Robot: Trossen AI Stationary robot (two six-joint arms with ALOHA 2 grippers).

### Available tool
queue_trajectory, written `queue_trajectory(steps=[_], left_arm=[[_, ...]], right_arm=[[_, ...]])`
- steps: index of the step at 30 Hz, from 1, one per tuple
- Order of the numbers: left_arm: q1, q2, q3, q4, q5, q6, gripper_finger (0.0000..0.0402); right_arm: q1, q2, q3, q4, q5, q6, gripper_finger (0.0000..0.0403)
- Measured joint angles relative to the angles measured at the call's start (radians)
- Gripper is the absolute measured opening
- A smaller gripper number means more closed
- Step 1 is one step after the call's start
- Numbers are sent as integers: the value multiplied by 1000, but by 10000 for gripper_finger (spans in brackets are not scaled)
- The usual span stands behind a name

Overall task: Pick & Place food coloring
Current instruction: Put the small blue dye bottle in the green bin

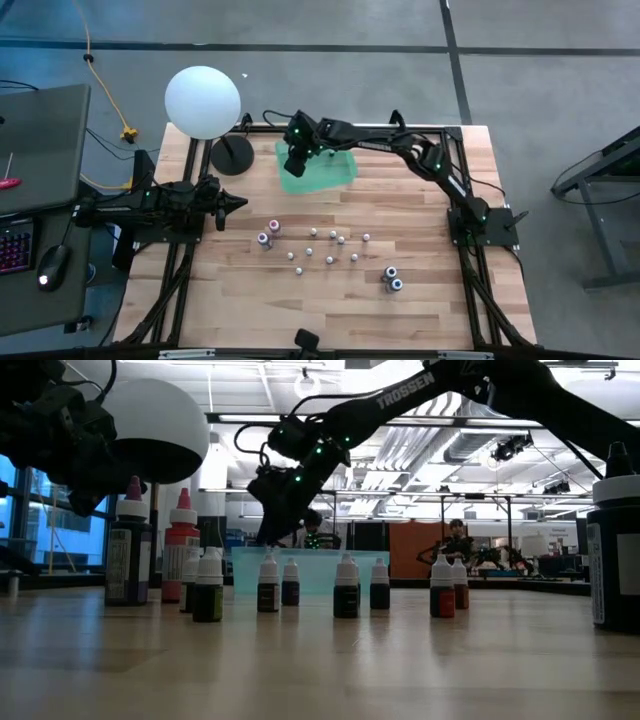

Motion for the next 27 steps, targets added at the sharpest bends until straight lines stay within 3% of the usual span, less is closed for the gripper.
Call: queue_trajectory(steps=[8, 15, 19, 27], left_arm=[[0, 0, 0, 0, -1, 1, 0], [0, 0, 0, 0, -2, 0, 0], [0, 0, 0, 0, -2, 0, 0], [0, 0, 0, -1, -4, 0, 0]], right_arm=[[0, 2, 0, 31, 72, 28, 82], [10, 2, 0, 47, 131, 180, 82], [31, 2, 0, 50, 204, 220, 82], [69, 50, -1, 53, 247, 272, 82]])
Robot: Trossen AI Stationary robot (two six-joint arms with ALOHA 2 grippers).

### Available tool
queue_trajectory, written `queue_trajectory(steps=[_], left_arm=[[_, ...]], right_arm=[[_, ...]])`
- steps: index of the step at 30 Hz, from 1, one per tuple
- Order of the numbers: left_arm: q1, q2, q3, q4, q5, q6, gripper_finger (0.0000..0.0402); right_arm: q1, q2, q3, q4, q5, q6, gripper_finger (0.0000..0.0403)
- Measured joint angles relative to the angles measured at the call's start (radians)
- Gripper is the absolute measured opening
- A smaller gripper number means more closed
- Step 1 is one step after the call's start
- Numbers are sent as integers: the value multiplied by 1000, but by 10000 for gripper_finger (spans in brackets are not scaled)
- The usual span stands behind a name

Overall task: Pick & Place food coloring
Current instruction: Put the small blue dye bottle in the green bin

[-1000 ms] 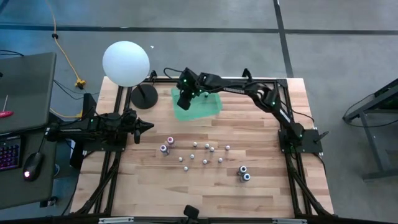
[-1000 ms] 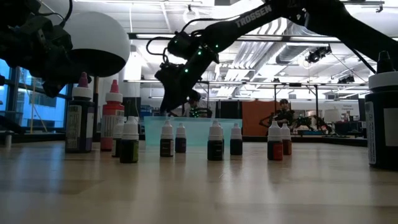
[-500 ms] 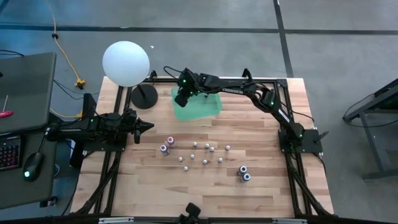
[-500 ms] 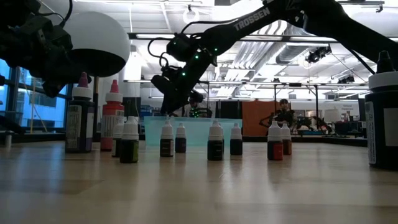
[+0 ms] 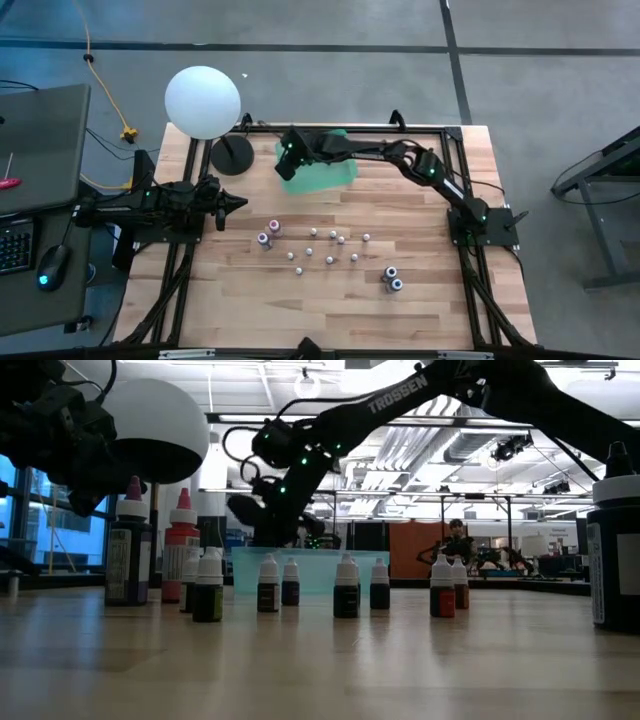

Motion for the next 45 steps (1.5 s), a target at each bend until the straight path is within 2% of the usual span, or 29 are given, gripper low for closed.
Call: queue_trajectory(steps=[8, 17, 21, 32, 45], left_arm=[[0, 0, 0, -4, 17, 0, 0], [0, 0, 1, -14, 16, 0, 0], [0, 0, 2, -22, 16, 0, 0], [0, 0, 2, -23, 18, 4, 0], [0, 0, 2, -24, 18, 7, 0]], right_arm=[[-3, 4, 0, -4, 59, 99, 82], [-10, 35, 1, -22, 19, 188, 82], [-1, 37, 0, -21, 46, 182, 82], [-4, 37, 1, -27, 24, 178, 84], [-4, 37, 1, -26, 24, 172, 125]])
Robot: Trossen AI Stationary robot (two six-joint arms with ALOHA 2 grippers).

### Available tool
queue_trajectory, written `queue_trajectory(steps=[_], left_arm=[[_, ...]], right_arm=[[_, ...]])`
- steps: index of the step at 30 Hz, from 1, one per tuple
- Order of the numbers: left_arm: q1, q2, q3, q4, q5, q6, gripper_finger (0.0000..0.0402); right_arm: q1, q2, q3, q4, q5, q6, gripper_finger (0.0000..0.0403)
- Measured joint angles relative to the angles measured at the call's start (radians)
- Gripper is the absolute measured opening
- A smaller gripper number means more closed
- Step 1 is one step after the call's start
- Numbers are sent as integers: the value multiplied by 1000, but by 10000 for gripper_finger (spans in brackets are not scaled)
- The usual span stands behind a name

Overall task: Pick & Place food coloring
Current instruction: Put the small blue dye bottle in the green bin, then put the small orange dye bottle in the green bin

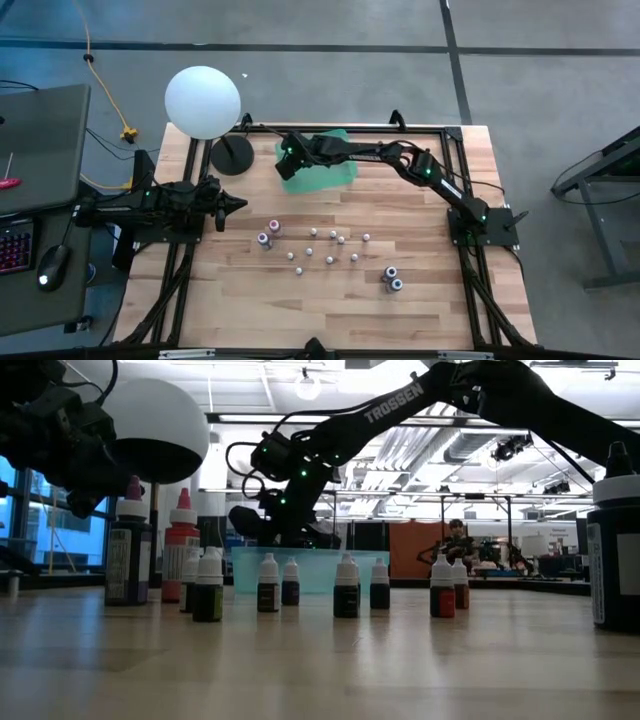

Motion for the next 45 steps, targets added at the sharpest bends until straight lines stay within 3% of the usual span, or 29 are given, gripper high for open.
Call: queue_trajectory(steps=[18, 30, 38, 45], left_arm=[[0, 0, 0, 0, 2, 0, 0], [0, 0, -1, -1, 3, 0, 0], [0, 0, -1, -1, 3, 0, 0], [0, 0, -1, 0, 10, -1, 0]], right_arm=[[-14, -46, 18, -10, -6, -90, 127], [-20, -209, 18, -37, -48, -207, 127], [6, -334, 19, -184, -151, -342, 127], [25, -427, 18, -499, -207, -385, 126]])
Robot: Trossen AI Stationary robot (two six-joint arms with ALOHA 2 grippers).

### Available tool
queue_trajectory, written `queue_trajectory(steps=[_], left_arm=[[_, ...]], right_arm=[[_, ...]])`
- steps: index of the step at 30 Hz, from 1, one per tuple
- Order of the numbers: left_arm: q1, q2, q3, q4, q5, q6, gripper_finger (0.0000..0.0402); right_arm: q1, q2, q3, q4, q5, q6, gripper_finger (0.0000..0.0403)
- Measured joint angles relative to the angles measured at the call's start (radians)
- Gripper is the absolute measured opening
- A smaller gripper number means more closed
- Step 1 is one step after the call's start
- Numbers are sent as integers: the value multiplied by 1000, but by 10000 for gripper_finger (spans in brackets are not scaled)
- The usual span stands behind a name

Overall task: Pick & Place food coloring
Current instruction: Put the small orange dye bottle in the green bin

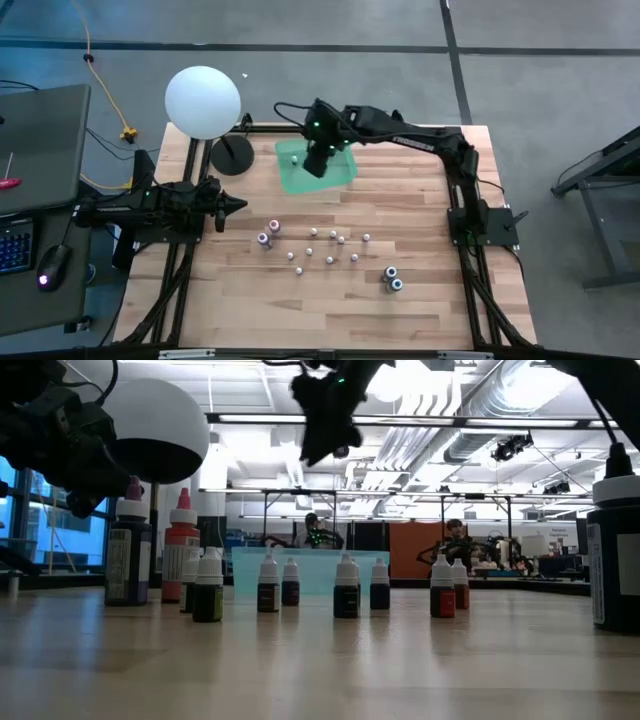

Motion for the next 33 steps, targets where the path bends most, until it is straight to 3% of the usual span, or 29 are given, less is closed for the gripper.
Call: queue_trajectory(steps=[6, 13, 18, 22, 33], left_arm=[[0, 0, 0, 0, 1, 0, 0], [0, 0, 0, 0, 1, 0, 0], [0, 0, 0, 0, 1, 0, 0], [0, 0, 0, 0, 15, -1, 0], [0, 0, 0, 1, 15, -1, 0]], right_arm=[[20, -60, -1, -295, -67, 7, 126], [60, -72, -2, -578, -14, 28, 126], [87, -120, -91, -561, -50, 77, 126], [105, -186, -266, -525, -57, 201, 126], [230, -445, -822, 14, -61, 510, 126]])
